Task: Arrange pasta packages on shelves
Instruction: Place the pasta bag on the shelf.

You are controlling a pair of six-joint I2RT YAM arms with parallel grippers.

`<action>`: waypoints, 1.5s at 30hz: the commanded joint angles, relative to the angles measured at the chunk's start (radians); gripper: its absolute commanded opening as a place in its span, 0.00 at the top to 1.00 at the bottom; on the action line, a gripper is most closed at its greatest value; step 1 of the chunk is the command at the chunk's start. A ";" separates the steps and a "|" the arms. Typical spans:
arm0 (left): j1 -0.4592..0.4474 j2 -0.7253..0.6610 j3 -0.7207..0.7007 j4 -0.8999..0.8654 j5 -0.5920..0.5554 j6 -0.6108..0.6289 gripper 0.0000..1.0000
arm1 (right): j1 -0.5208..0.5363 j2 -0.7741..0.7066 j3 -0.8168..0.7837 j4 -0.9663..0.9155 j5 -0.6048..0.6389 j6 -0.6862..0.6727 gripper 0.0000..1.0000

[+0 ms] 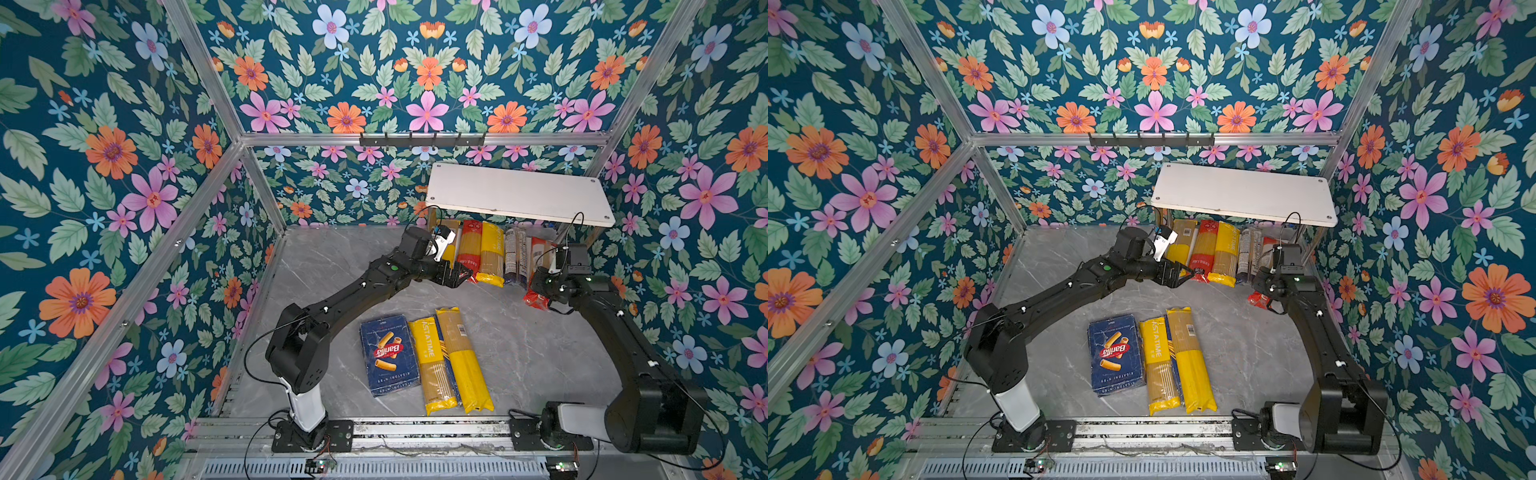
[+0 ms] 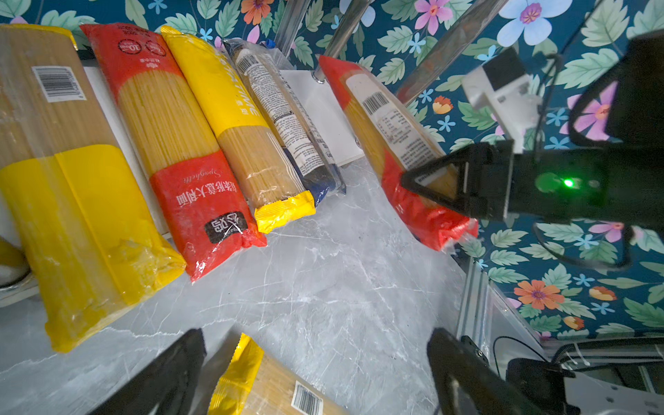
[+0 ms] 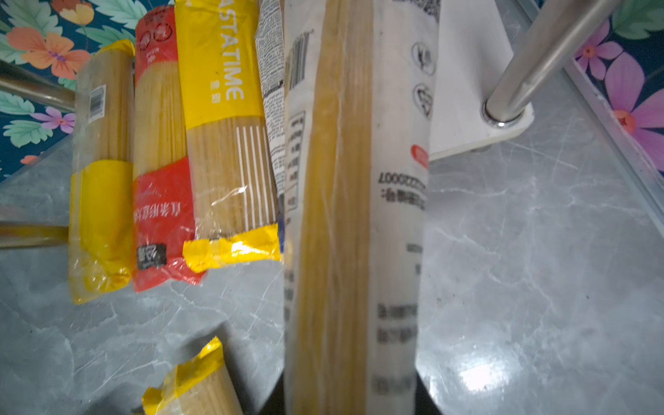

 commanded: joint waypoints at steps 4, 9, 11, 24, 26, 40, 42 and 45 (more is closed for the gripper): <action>0.002 -0.010 -0.005 0.025 0.023 0.023 0.00 | -0.076 0.104 0.084 0.176 -0.049 -0.085 0.76; 0.001 -0.002 -0.001 0.026 0.030 0.027 0.00 | -0.118 0.188 0.110 0.217 -0.086 -0.109 0.76; 0.001 -0.006 0.001 0.028 0.030 0.027 0.00 | -0.119 0.227 0.131 0.221 -0.088 -0.129 0.76; 0.002 -0.007 0.022 -0.001 -0.009 0.053 0.00 | -0.119 0.426 0.224 0.225 -0.044 -0.163 0.75; 0.001 -0.005 0.022 -0.002 -0.013 0.054 0.00 | -0.118 0.447 0.238 0.215 -0.027 -0.169 0.74; 0.002 -0.014 0.002 -0.009 -0.028 0.060 0.00 | -0.119 0.501 0.270 0.165 0.037 -0.173 0.46; 0.001 -0.018 -0.001 -0.012 -0.033 0.060 0.00 | -0.118 0.493 0.266 0.162 0.039 -0.172 0.30; 0.001 -0.025 -0.006 -0.014 -0.033 0.057 0.00 | -0.119 0.476 0.261 0.149 0.050 -0.167 0.23</action>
